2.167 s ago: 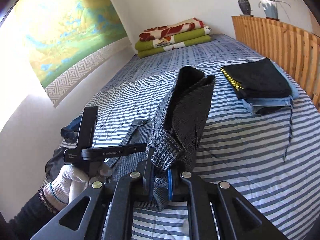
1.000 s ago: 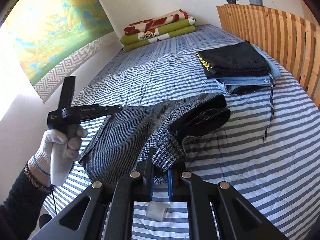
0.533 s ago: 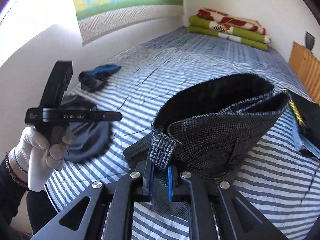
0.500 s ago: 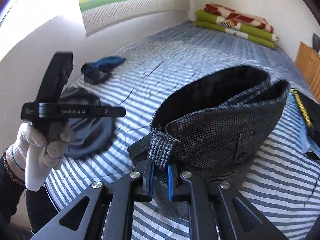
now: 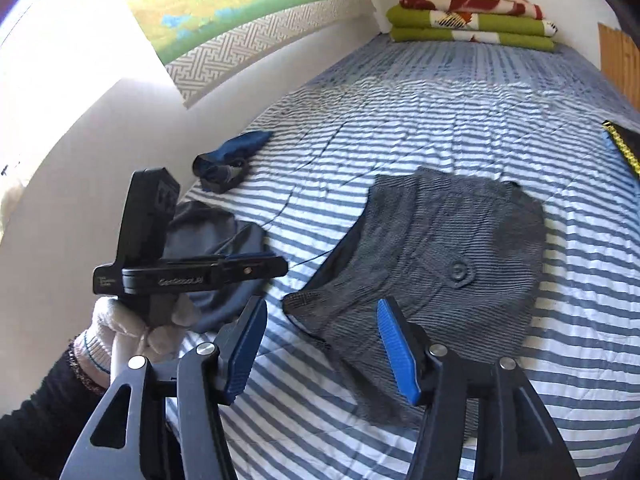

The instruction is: Fold clothes

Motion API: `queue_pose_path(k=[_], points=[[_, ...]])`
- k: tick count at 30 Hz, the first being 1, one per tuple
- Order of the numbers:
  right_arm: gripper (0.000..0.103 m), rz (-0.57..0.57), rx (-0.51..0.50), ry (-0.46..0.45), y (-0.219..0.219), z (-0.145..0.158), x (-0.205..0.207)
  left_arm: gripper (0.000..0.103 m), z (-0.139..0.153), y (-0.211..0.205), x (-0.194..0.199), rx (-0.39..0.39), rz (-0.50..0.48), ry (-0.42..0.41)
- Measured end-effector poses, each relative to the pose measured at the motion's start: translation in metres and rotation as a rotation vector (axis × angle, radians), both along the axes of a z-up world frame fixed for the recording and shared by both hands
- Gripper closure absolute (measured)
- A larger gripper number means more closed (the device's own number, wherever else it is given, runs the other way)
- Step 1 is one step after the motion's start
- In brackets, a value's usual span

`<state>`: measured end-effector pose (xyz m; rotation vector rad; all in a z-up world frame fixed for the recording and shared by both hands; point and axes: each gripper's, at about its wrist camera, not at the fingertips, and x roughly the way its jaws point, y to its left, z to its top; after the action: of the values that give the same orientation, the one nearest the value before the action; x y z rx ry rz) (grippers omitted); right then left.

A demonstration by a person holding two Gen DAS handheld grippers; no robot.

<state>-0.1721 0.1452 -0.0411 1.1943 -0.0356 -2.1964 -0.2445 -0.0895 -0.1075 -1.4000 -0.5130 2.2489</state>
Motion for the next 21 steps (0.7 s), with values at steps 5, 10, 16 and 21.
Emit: queue_pose_path(k=[5,10,16,21], points=[[0.049,-0.186,-0.031,-0.16,0.057,-0.039,-0.033,0.048,0.007,0.022,-0.019,-0.048,-0.01,0.026],[0.058,-0.171,-0.015,-0.24,0.061,-0.077,-0.029,0.048,0.005,0.046,-0.075,-0.134,0.018,0.027],[0.058,-0.116,0.018,-0.227,0.053,-0.09,-0.014,0.077,-0.012,0.083,-0.13,-0.226,0.012,0.065],[0.058,-0.036,0.07,-0.252,0.047,-0.103,-0.006,0.075,-0.029,0.084,-0.159,-0.206,0.048,0.026]])
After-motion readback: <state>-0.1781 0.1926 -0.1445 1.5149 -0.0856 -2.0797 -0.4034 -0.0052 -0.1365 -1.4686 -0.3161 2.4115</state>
